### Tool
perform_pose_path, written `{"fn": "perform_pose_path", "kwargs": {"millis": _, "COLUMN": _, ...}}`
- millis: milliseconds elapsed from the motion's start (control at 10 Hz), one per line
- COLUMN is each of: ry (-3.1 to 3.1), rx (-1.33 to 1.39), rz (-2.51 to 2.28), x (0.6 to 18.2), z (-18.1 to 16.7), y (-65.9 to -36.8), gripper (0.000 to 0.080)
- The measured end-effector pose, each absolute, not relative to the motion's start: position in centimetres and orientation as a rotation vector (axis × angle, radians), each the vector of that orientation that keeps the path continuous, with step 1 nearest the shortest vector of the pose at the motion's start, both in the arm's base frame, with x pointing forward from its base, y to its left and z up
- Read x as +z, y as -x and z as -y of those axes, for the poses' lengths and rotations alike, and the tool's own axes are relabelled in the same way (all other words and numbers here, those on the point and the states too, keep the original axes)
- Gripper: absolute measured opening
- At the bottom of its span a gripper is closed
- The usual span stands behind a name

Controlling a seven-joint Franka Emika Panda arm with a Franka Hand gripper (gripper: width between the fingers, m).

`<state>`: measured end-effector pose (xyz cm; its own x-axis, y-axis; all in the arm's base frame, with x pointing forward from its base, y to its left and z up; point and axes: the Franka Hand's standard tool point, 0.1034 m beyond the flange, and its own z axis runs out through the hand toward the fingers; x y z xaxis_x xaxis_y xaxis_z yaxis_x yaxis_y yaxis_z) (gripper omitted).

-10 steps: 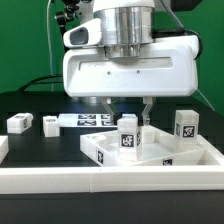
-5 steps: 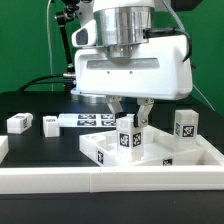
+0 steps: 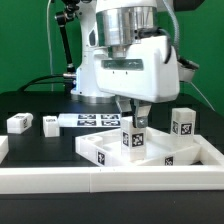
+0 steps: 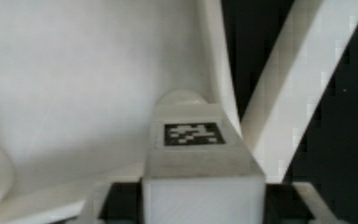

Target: Assemble square table

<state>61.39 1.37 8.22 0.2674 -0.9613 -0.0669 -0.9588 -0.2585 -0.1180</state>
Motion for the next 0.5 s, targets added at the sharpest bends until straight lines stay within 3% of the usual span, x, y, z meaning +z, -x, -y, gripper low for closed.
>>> {"fn": "perform_pose_path", "kwargs": {"millis": 500, "ry": 1.848, "rx": 0.057, "rz": -2.326, "x": 8.23, "z": -2.31, "y": -61.43, "gripper": 0.0290}}
